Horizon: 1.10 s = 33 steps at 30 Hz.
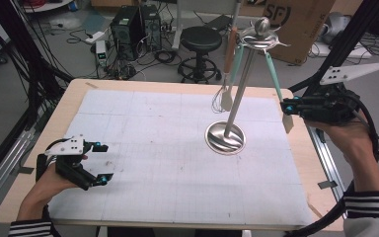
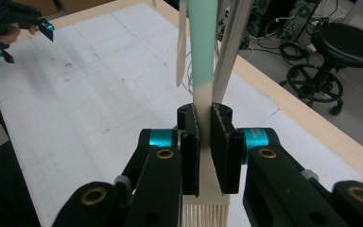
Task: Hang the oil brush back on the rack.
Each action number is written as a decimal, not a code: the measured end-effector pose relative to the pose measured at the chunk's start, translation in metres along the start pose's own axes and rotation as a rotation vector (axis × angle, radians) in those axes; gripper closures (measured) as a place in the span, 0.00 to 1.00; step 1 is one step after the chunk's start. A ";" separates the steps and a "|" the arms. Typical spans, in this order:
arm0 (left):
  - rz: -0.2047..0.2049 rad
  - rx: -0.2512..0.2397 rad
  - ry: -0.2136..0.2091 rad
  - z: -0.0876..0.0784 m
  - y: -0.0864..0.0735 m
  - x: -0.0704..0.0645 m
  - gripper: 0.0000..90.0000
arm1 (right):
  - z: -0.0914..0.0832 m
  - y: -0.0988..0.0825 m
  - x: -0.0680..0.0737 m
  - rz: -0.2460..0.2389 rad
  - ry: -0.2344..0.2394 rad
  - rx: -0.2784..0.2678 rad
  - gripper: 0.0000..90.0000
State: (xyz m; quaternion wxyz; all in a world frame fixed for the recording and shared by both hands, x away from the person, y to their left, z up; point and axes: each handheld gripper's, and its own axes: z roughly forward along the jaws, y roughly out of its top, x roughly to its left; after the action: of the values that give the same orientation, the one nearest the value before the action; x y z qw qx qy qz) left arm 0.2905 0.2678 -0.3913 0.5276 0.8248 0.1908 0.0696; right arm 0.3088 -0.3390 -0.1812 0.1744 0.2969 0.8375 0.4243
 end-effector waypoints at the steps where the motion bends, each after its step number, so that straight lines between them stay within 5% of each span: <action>1: 0.003 0.001 -0.002 0.000 0.000 0.000 0.02 | 0.001 0.000 0.000 0.005 -0.002 0.003 0.91; 16: 0.000 -0.001 0.000 -0.001 0.000 0.000 0.02 | -0.001 -0.006 -0.005 0.048 -0.024 0.006 0.91; 33: -0.005 0.000 0.000 0.000 -0.001 0.000 0.02 | 0.029 -0.005 -0.008 0.084 0.013 -0.028 0.91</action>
State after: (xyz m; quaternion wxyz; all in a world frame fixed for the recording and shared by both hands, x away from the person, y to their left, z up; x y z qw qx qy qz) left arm 0.2907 0.2683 -0.3925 0.5278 0.8243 0.1930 0.0682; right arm 0.3295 -0.3289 -0.2020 0.1548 0.3266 0.8194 0.4450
